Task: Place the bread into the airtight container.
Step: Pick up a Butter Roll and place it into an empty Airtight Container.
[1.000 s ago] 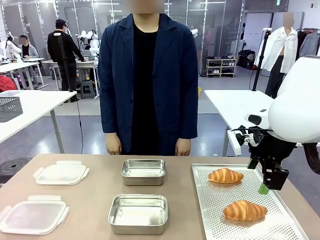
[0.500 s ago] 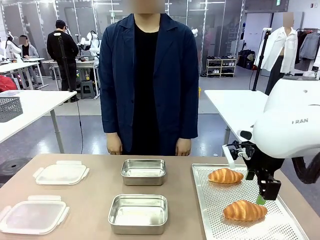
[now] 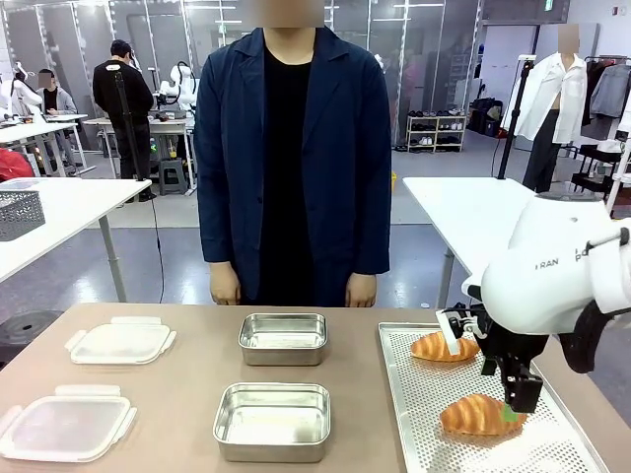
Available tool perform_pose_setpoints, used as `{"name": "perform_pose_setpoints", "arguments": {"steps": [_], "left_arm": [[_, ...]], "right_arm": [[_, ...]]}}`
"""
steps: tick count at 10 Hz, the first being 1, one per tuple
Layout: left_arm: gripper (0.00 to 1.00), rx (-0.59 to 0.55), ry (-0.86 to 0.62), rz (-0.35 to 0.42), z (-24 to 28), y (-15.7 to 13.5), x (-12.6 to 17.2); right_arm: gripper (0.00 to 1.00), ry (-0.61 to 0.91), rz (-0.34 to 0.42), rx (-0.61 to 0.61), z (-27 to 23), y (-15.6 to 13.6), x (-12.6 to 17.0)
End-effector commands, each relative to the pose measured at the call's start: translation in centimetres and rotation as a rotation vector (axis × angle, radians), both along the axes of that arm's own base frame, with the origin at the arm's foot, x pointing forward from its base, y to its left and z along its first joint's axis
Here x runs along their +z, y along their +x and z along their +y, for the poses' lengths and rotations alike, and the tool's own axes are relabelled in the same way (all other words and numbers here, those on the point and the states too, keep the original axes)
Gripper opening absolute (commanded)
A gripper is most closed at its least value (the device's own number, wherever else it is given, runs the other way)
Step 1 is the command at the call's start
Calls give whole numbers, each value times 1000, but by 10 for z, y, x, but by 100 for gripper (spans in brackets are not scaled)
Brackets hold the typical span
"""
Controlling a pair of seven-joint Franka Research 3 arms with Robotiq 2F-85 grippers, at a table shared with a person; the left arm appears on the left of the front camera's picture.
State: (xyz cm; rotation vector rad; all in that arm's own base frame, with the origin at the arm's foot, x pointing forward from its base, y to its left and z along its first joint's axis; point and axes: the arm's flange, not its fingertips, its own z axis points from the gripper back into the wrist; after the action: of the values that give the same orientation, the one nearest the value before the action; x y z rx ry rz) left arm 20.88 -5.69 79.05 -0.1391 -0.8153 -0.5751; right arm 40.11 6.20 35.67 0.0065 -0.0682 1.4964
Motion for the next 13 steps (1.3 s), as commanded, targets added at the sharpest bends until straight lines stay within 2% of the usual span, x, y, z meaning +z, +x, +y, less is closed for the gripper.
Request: {"name": "perform_pose_setpoints", "arguments": {"steps": [1, 6, 11, 12, 13], "left_arm": [[100, -4, 8, -4, 0, -1, 1], [100, -4, 8, -4, 0, -1, 1], [100, -4, 8, -4, 0, -1, 1], [100, -4, 8, -4, 0, -1, 1], [100, -4, 8, -4, 0, -1, 1]], "right_arm": [[100, 46, 1, 19, -7, 0, -17], [100, 62, 24, 13, -3, 10, -55], [100, 77, 16, 11, -3, 9, -67], [82, 78, 5, 14, -3, 8, -66], [80, 79, 7, 14, -2, 7, -65]]}}
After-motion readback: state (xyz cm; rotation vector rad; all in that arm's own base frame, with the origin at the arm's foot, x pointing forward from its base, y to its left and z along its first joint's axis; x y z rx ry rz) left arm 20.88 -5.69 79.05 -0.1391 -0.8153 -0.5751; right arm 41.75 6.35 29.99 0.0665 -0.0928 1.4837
